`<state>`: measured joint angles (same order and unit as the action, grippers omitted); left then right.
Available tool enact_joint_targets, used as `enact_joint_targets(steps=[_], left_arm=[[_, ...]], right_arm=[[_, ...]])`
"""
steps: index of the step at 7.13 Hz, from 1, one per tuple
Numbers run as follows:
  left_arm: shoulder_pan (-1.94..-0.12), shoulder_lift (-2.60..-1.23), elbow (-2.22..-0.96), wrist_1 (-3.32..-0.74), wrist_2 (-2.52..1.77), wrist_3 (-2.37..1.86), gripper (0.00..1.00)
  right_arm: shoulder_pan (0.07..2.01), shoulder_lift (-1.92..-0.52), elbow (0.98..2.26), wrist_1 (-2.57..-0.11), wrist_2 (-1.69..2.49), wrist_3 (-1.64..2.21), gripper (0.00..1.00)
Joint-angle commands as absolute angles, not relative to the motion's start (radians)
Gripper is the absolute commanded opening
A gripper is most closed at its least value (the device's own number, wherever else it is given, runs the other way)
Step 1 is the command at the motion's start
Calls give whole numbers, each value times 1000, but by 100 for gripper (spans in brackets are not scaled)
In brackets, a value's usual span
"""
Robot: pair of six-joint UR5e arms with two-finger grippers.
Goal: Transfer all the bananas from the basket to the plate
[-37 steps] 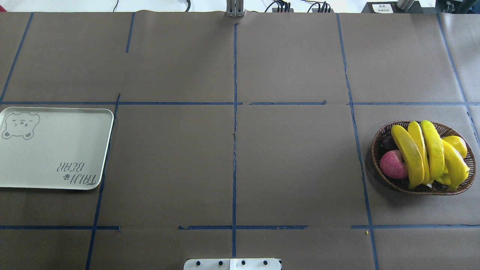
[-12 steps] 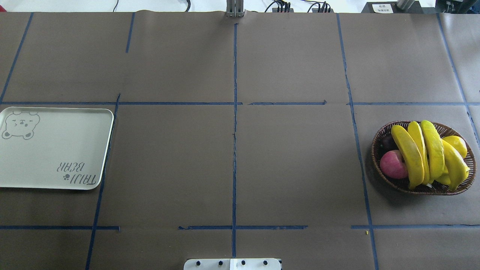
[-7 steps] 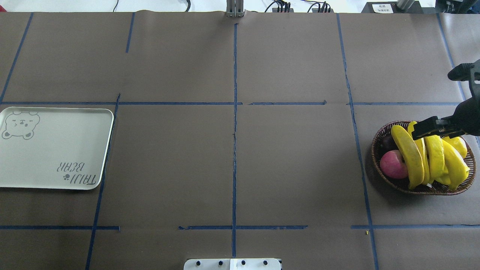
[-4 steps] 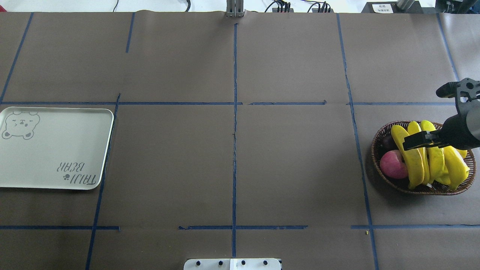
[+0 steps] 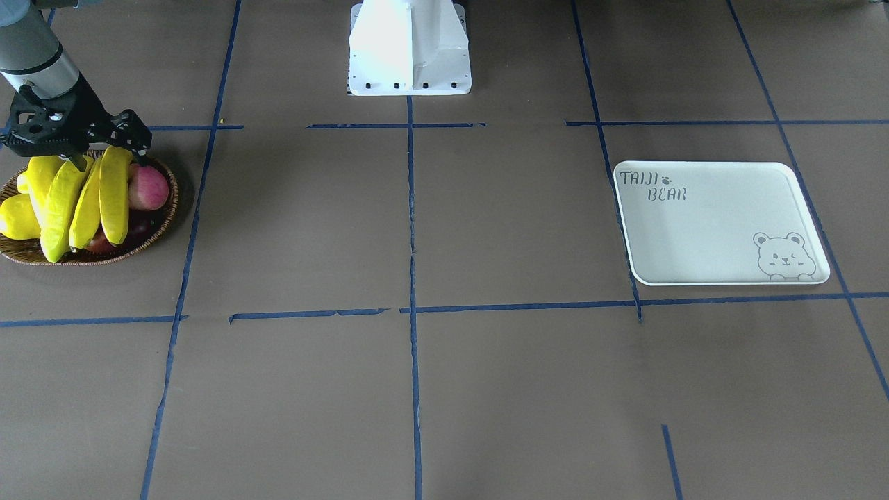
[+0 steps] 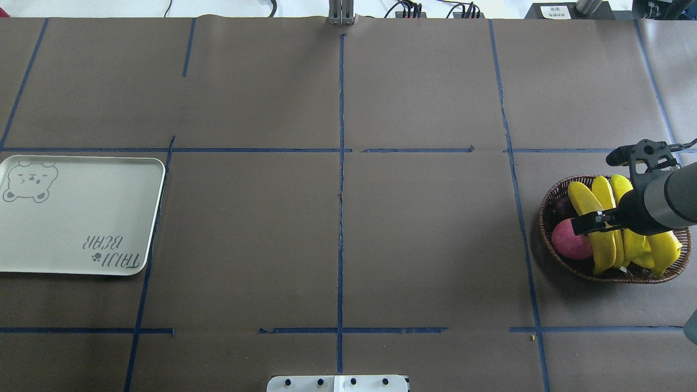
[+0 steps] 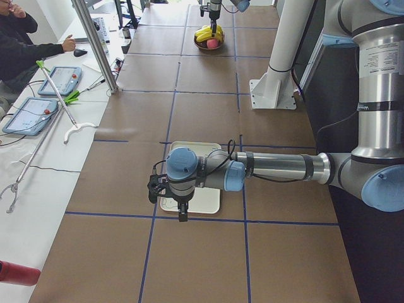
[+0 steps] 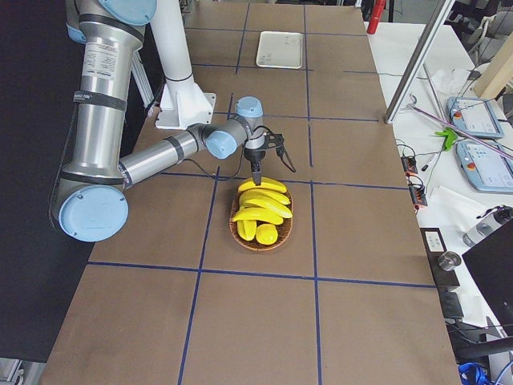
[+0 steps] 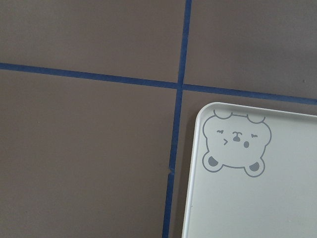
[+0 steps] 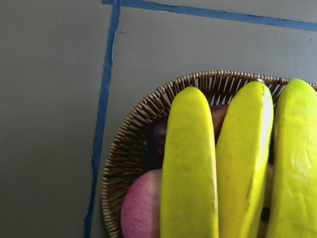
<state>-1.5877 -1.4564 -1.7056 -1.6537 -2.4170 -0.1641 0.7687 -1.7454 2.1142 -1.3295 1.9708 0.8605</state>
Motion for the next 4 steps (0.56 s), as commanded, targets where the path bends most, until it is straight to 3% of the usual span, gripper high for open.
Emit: enact_joint_targets(steps=[1,2,4], left_arm=[[-1588,-1457,-1706,-1654,-2418,-164,100],[-1588,-1457,-1706,-1654,-2418,-163,100],[-1586,-1459,-1704,-1654,-2416,-163,100]], right_arm=[[750,-1749,2097,-1331,1968,859,99],[747,-1747,2094,-1331,1965,859,95],[747,-1749,2089,-1333,1962,854,48]])
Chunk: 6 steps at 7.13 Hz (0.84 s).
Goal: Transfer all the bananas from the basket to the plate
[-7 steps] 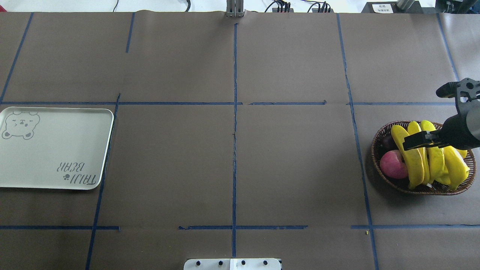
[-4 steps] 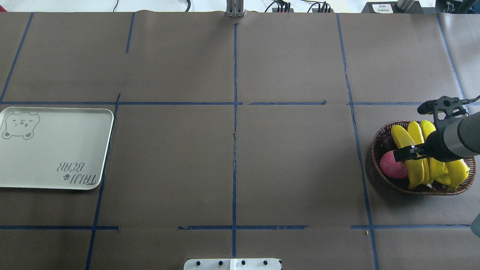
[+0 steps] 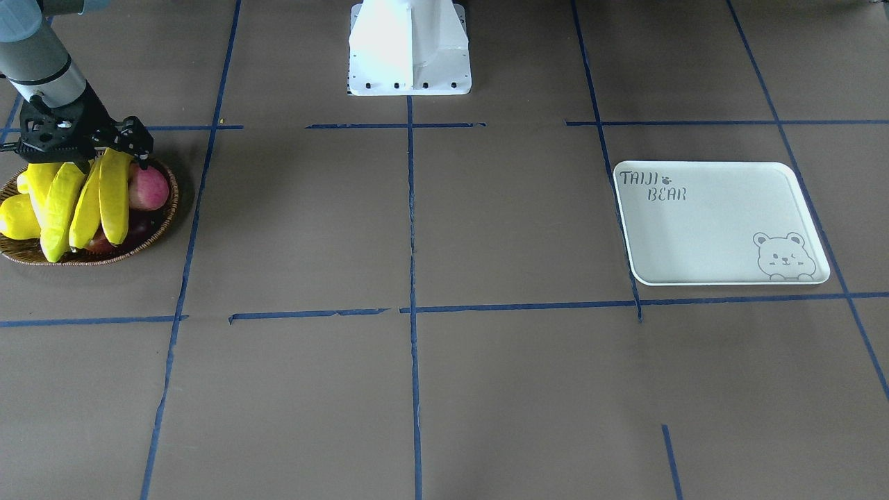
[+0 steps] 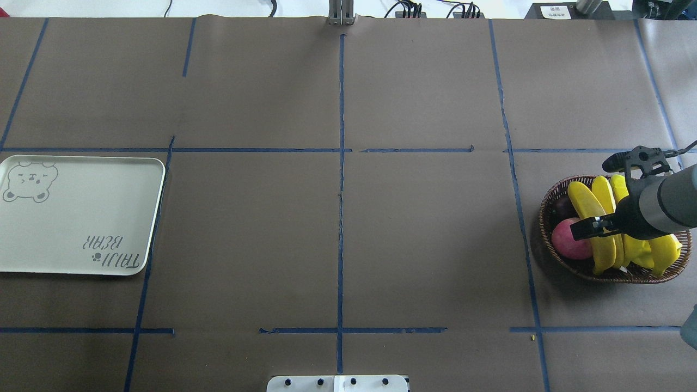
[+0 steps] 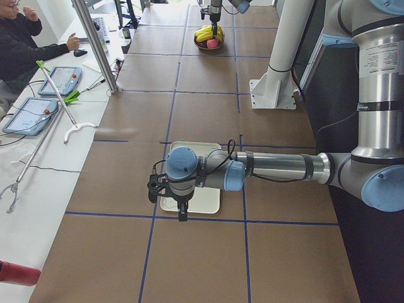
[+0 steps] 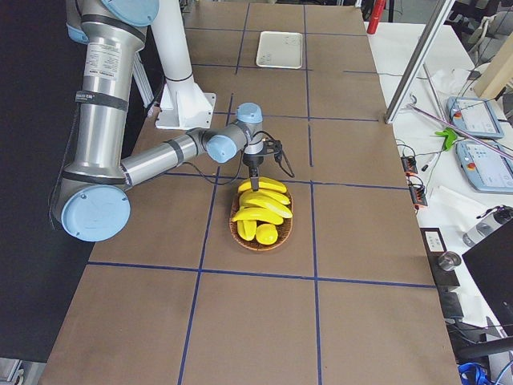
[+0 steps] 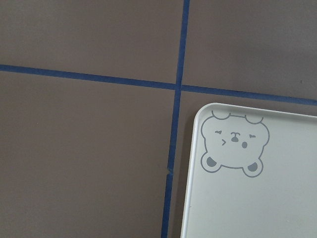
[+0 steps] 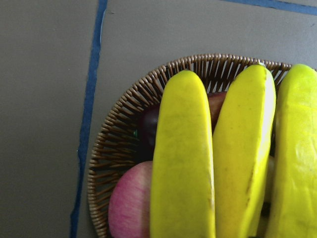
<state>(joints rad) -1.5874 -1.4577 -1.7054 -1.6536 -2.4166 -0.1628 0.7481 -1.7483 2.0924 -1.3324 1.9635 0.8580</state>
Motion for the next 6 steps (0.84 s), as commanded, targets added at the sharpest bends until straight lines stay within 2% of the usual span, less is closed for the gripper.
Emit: enact_joint_targets(steps=[1,2,3,6], left_arm=[[-1586,-1460,-1704,-1654,-2416,-163,100],[-1586,-1460,-1706,-1654,-2418,-163,100],[-1588,-1460,-1706,-1654,-2418,-163,100],[-1586,-1460,-1707,-1652,-2418,-164,100]], right_arm=[[750,-1749,2092,-1333,1962,853,22],[756,-1752,2103,-1333,1962,848,6],[781,-1759,2126,-1333,1963,845,2],[876,-1772,2221,-1333,2012,842,1]])
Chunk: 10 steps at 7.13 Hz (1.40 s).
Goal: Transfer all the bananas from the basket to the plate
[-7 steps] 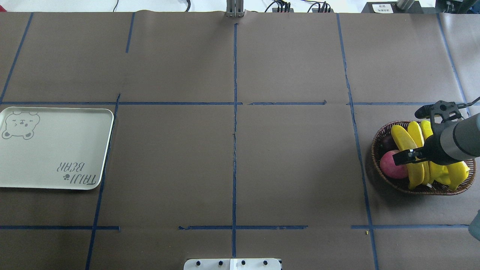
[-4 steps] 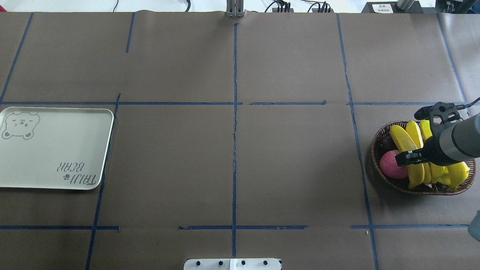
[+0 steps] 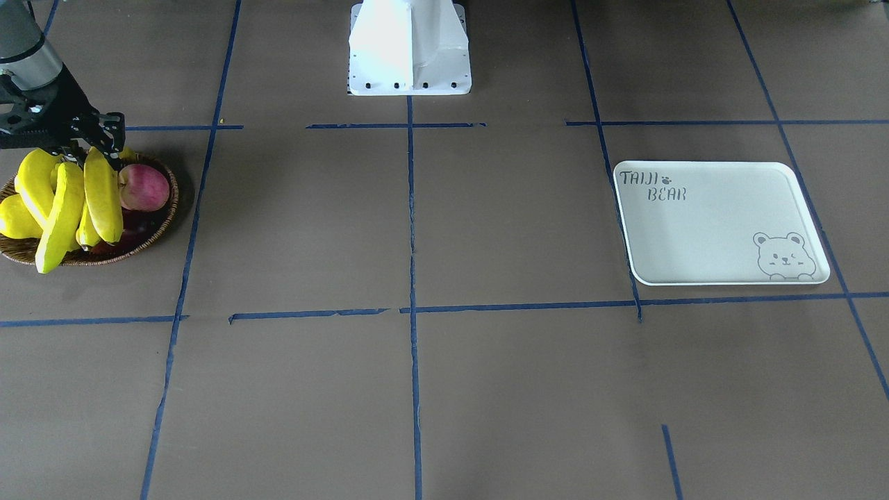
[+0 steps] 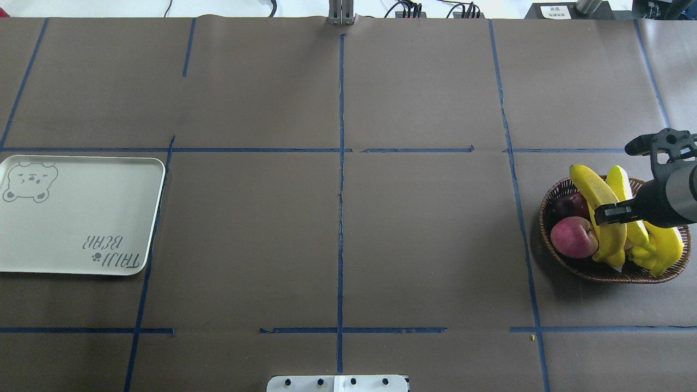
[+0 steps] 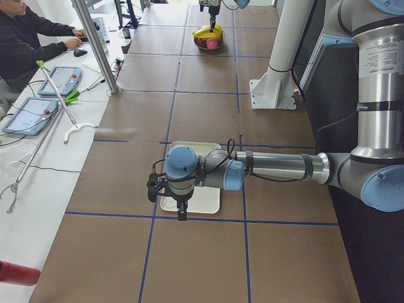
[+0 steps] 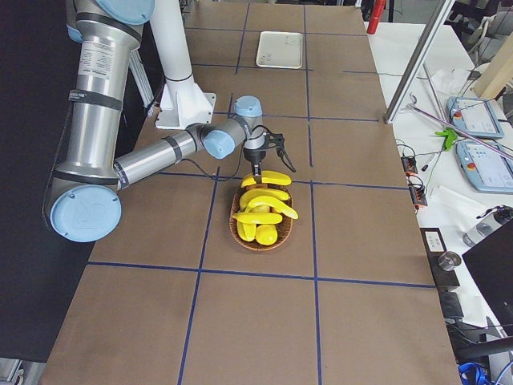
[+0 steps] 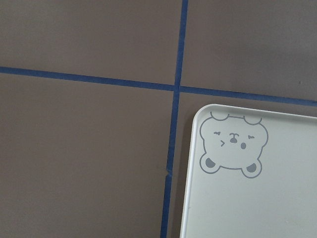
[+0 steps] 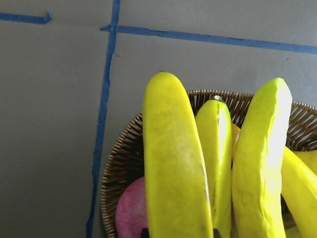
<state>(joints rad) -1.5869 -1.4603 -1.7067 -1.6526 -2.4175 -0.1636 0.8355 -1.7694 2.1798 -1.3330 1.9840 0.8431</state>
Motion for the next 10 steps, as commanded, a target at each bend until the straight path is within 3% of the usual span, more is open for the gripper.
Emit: enact_joint_targets(steps=[1,4,6,8,10], left_arm=[[-1588,-1463,-1709,-1652,-2418,-164,100],[-1582,-1523,-1729,-1663,-2425,-277,100],[-1515,-1545,-1733,-1875,-2549,-529,100],[-1354,-1635,-1727,-2119,-2545,-967,100],[-1278,-1780,-1733,-2177,-2545,-1266,99]], right_arm=[[909,-1755,2238,-1325,2099,842,0],[908,-1507,2163,-1321,2184,1016,0],[810,-1325,2140,-1318,2165,1274,1],[726,-1228,2144,-1315,2073,1411,1],[581,-1212,2132,-1132,1909,1545,1]])
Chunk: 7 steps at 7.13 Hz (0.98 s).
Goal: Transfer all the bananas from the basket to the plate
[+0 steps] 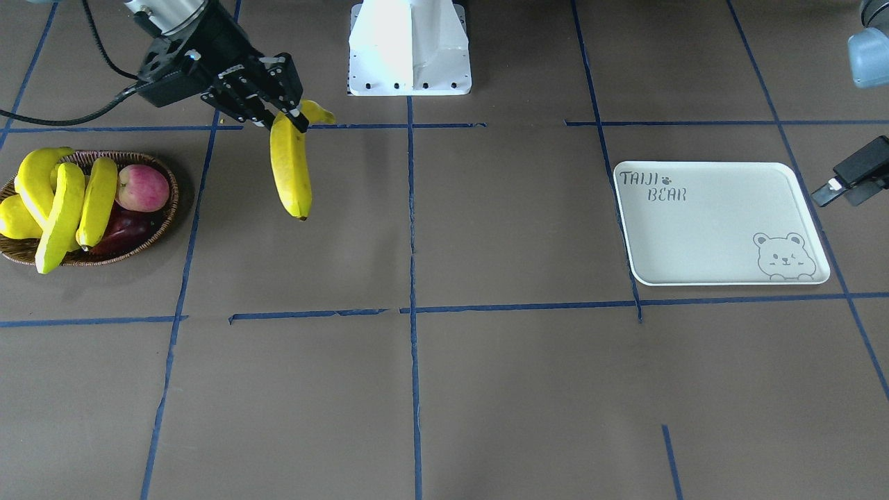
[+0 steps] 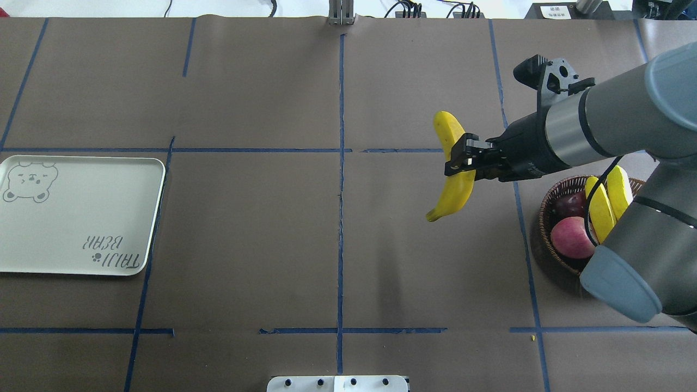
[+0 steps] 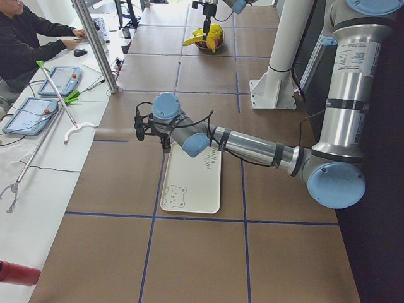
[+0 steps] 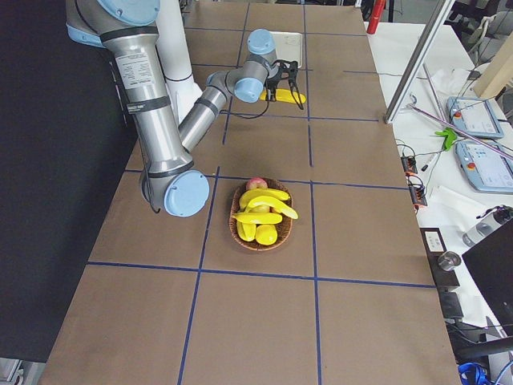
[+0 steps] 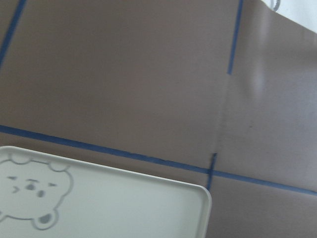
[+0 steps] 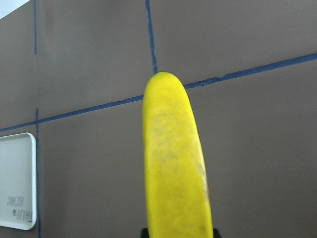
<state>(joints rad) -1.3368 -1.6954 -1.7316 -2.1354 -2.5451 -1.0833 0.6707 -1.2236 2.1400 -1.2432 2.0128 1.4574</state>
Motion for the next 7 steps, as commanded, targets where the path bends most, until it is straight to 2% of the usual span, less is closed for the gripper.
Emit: enact_joint_targets(steps=[1,5,7], left_arm=[[-1203,-1863,-1730,-2216,-2539,-1428,99],[-950,-2136,-1752,-2318,-2412,-1978,99],[-804,-2158,-1776,-2316,-2199,-1997,99]], right_arm=[[495,-1210,2126,-1073,1796,1569,1],[407,-1167,2122,-1071,1729,1568,1],[405,-1151,2121,-1063,1727,1568,1]])
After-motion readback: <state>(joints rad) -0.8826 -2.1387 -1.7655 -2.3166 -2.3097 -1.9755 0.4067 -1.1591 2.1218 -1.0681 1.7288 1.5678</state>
